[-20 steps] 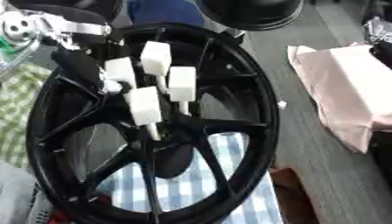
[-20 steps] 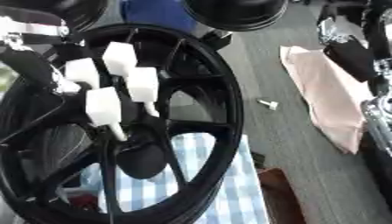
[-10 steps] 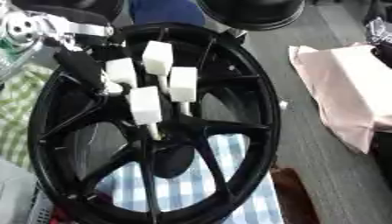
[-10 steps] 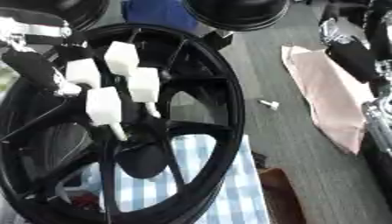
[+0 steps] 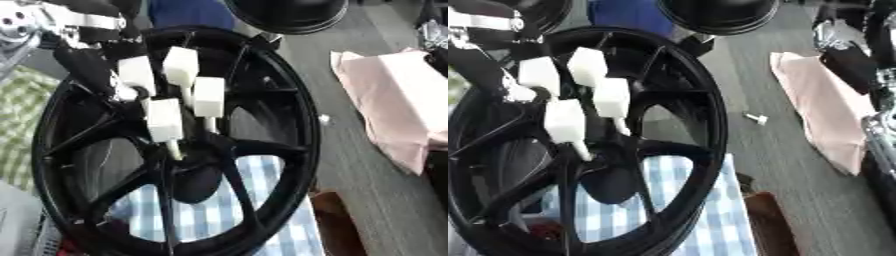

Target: Pull the pin out of the wheel hub.

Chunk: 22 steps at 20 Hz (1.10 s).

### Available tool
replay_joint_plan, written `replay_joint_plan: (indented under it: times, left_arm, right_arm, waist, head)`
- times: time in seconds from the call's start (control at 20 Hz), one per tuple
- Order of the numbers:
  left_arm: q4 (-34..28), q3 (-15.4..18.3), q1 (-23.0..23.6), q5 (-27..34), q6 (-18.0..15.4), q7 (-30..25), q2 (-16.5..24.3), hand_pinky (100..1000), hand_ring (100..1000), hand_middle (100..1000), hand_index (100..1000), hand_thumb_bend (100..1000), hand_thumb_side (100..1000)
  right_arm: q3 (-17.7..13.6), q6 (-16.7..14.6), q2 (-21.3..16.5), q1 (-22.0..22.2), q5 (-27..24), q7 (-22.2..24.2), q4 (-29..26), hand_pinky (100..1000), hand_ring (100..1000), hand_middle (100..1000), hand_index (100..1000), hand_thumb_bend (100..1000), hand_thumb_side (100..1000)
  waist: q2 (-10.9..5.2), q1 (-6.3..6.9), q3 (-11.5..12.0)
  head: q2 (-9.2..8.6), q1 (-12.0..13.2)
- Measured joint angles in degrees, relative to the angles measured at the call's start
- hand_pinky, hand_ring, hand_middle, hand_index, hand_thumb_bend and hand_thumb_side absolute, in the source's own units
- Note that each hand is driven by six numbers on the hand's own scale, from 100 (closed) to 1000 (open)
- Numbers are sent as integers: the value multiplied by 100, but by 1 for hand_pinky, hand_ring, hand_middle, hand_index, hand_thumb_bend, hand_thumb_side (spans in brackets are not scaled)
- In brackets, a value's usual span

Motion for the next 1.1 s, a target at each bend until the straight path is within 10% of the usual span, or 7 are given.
replay_joint_plan:
  times: [0.65,1.1]
  left_arm:
    - [-805,1481,432,384,479,804,331,685,512,329,367,368,163]
    - [-1188,3045,2304,675,643,2279,1752,676,509,324,366,390,165]
  right_arm:
    - [-30,-11,0,34,-2,-11,1,892,775,761,783,165,362]
    - [-108,-30,0,82,-2,-83,1,892,775,761,783,165,355]
  waist:
    - [-6,0,104]
    - [-6,-5,187]
  head:
    - [5,-53]
    - [217,-213]
